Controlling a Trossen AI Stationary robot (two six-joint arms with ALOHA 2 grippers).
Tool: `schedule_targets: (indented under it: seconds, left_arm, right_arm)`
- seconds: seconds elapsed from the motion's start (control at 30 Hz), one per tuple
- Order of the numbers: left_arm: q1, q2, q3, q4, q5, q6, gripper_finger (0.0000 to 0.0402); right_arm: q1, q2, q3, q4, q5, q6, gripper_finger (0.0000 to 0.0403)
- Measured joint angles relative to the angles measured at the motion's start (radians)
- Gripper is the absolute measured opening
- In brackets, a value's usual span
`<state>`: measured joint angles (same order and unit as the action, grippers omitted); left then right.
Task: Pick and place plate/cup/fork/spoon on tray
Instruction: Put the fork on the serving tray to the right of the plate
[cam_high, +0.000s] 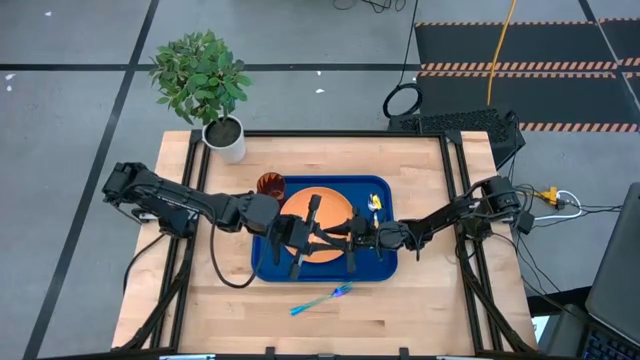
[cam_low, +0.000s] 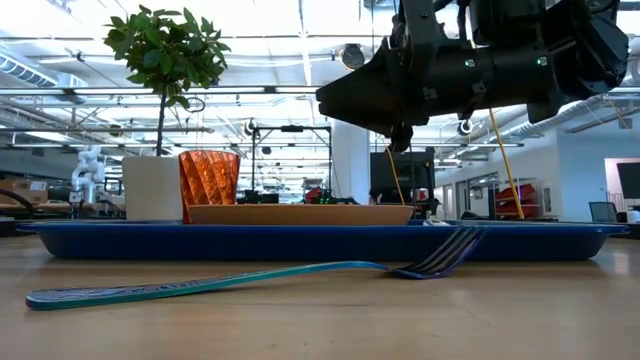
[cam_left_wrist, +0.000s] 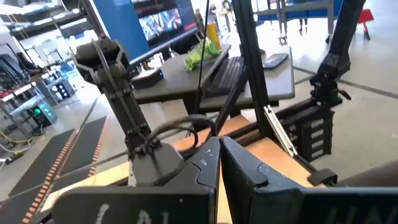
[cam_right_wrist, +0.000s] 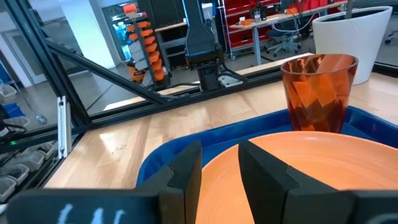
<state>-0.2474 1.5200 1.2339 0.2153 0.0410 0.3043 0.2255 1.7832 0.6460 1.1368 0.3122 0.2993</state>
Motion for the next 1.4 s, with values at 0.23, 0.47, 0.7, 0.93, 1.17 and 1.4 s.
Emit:
schedule_targets:
  seconds: [0.23,0.47,0.7,0.93,1.17,1.4]
  left_arm:
    - [0.0,0.0,0.0,0.078,0.001,-0.074,0.0019]
    - [-0.005,0.0,0.0,0.15,0.001,-0.263,0.0019]
    - [0.002,0.0,0.0,0.141,0.002,-0.258,0.0019]
    - [0.007,0.0,0.0,0.129,0.002,-0.178,0.0019]
    - [0.007,0.001,0.0,0.105,0.002,-0.122,0.0019]
    - [-0.003,-0.041,-0.002,-0.031,0.0,-0.073,0.0019]
  right_arm:
    - [-0.009,0.0,0.0,0.021,0.002,0.012,0.01]
    - [-0.01,0.0,0.0,0.019,0.003,-0.022,0.01]
    - [-0.019,-0.001,0.0,-0.039,0.006,-0.071,0.01]
    - [-0.019,-0.008,-0.001,-0.187,-0.012,-0.05,0.01]
    - [-0.012,-0.016,0.016,-0.2,-0.056,-0.051,0.01]
    - [0.047,-0.016,0.136,-0.349,-0.107,-0.116,0.01]
